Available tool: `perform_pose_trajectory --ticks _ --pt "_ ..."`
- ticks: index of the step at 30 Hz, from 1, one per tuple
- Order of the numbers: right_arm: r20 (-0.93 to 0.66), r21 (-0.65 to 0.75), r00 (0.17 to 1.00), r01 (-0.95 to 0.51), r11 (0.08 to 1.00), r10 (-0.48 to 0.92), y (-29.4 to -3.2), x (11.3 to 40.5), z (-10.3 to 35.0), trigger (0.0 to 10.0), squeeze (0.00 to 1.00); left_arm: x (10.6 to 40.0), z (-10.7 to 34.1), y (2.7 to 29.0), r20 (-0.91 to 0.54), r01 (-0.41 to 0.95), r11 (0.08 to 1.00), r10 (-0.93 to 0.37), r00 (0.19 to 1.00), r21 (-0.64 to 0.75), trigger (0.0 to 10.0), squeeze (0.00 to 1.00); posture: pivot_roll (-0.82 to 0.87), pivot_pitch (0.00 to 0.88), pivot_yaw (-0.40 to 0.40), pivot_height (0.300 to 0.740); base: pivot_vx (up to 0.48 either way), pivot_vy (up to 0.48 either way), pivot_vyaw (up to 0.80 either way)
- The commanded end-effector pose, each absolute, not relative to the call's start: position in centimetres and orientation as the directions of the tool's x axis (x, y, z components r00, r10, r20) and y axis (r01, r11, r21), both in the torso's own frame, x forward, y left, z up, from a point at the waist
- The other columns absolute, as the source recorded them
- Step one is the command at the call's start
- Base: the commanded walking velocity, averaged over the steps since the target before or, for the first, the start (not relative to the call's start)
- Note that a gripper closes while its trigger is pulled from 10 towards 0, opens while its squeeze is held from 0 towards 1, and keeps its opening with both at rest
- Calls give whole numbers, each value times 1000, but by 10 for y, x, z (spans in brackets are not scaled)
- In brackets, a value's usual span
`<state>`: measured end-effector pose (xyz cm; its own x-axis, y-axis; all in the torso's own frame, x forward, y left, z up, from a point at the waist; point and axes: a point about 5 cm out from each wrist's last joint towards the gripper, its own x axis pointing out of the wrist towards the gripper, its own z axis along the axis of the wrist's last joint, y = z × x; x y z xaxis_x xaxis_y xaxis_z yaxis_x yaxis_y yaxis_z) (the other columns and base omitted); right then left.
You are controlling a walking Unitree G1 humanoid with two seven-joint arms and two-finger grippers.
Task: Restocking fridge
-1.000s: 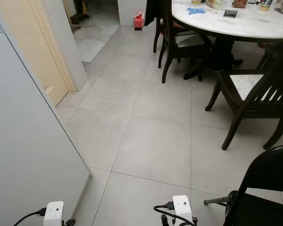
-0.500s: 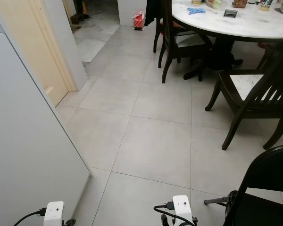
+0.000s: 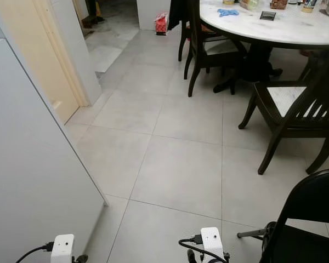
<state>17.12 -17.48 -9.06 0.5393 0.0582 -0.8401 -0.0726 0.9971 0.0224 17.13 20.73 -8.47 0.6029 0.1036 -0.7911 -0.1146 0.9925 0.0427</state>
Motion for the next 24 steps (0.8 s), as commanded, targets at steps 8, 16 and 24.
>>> perform_pose_trajectory --ticks 8,16,24 --pt "-835 39 548 158 987 -54 -220 182 -80 10000 0 165 -90 207 -848 -70 996 85 523 56 10000 0 -56 0 0 740 0 0 0" --pt "-834 50 549 169 984 -52 -221 181 -80 10000 0 164 -90 207 -851 -69 996 84 518 56 10000 0 -54 0 -5 740 0 0 0" --pt "-838 41 541 186 982 -67 -221 180 -81 10000 0 167 -89 208 -845 -81 995 94 526 60 10000 0 -50 0 -1 740 0 0 0"
